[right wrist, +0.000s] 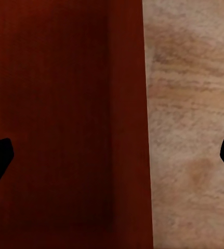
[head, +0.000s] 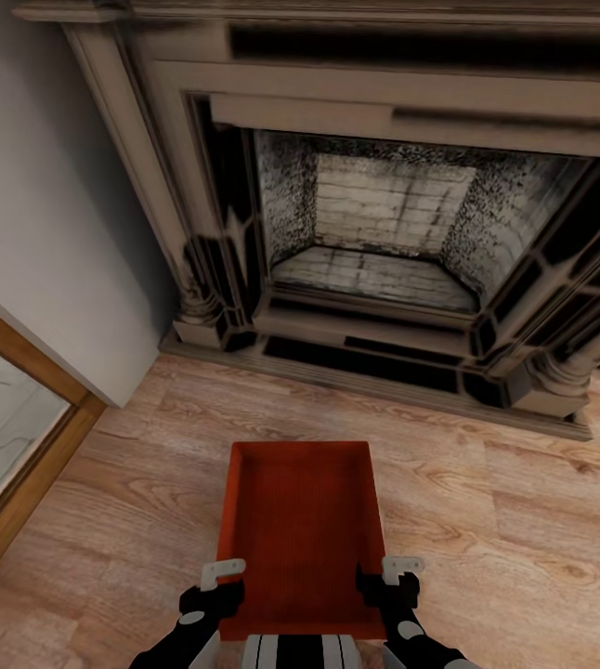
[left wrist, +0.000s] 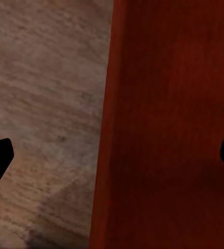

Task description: Move the two storage containers from the living room to the garage. In the garage, place one container on the floor and stack the other container on top of it (either order is fine).

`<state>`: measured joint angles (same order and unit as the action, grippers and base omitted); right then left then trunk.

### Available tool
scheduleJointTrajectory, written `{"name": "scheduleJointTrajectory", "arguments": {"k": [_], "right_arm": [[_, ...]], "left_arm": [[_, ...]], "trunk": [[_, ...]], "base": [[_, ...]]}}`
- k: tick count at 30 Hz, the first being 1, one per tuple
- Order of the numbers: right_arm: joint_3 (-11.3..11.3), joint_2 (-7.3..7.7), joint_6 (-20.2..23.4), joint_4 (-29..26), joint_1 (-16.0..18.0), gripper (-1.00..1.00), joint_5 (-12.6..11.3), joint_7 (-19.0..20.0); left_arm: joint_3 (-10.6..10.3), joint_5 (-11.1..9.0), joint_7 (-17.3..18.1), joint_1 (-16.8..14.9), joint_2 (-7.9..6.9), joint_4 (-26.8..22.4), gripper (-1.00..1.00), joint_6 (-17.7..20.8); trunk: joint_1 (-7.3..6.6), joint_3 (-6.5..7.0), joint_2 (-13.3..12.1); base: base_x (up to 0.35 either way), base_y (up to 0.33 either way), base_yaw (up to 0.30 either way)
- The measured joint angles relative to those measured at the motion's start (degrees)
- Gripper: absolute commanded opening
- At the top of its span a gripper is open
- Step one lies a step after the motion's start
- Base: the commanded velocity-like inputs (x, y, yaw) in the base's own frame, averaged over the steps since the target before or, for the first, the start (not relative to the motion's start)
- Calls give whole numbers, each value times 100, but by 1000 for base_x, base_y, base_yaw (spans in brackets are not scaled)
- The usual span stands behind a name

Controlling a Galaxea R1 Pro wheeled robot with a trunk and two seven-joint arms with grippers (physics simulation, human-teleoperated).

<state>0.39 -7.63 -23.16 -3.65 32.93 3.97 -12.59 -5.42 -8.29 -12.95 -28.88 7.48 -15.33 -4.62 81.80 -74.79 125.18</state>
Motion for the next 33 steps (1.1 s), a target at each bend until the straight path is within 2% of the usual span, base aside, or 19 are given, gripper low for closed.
{"name": "scheduleJointTrajectory", "arguments": {"k": [4,7,8,9,12,14,15,33], "right_arm": [[-5,0,-6,-1,0,100,0,0],[-6,0,-7,-1,0,100,0,-4],[-6,0,-7,-1,0,-100,0,-3],[-6,0,-7,-1,0,-100,0,-3],[-7,0,-8,-1,0,-100,0,-1],[-88,2,-19,-5,2,-100,-25,-52],[-100,2,-22,-5,2,-100,-33,-53],[-93,2,-21,-6,1,-100,-27,-51]], "left_arm": [[-4,7,0,2,7,-3,100,-84],[-6,15,-1,5,11,35,100,-301],[-6,16,-1,6,13,39,100,-318],[-6,18,-1,4,14,42,-100,-331],[-6,19,5,5,11,50,-100,-371],[62,19,-24,4,4,51,-100,-389],[6,7,-1,4,7,50,-100,-387],[22,24,-21,6,9,38,-100,-393]], "trunk": [[0,0,0],[0,0,0],[0,0,0],[0,0,0],[0,0,0],[0,0,0],[0,0,0],[0,0,0]], "base": [[0,0,0],[0,0,0],[0,0,0],[0,0,0],[0,0,0],[0,0,0],[0,0,0],[0,0,0]]}}
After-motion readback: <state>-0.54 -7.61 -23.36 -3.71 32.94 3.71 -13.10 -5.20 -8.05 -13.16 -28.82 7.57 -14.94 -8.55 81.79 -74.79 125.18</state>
